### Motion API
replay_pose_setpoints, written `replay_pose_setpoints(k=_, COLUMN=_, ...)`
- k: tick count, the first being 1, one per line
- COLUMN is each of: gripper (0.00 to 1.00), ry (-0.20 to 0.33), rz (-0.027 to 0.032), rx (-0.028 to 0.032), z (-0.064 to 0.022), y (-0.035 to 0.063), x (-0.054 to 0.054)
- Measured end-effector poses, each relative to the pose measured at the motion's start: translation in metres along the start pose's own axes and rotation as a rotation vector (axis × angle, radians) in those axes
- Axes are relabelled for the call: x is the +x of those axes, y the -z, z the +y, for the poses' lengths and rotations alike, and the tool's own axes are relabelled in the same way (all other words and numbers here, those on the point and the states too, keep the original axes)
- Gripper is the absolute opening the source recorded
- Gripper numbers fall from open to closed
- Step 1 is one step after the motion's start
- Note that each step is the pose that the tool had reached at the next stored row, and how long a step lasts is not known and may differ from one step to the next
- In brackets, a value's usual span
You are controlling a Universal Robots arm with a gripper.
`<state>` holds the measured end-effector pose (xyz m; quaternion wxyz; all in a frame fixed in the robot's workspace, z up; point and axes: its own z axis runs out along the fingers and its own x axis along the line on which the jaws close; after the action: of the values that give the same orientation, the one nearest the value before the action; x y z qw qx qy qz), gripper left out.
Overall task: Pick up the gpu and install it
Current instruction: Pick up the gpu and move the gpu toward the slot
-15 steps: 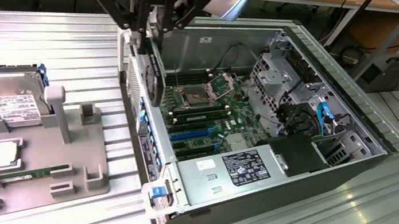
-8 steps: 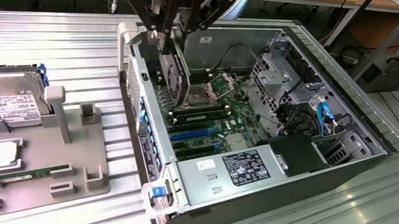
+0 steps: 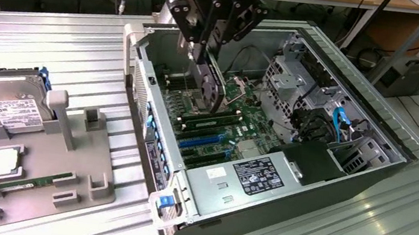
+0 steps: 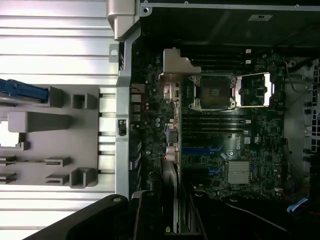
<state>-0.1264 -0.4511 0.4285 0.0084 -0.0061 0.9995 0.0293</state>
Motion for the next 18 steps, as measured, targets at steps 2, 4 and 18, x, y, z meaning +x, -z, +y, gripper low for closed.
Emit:
replay_pose_setpoints(k=2, gripper=0.26, ry=0.0, rz=0.0, rx=0.0018, z=0.0006, y=-0.0037, x=-0.009)
replay_pose_setpoints(k=4, gripper=0.26, ry=0.001, rz=0.0, rx=0.0025, z=0.0012, y=-0.0079, x=-0.018)
replay_pose_setpoints(k=18, gripper=0.26, ry=0.001, rz=0.0, rx=0.0031, z=0.0016, y=-0.0207, x=-0.041)
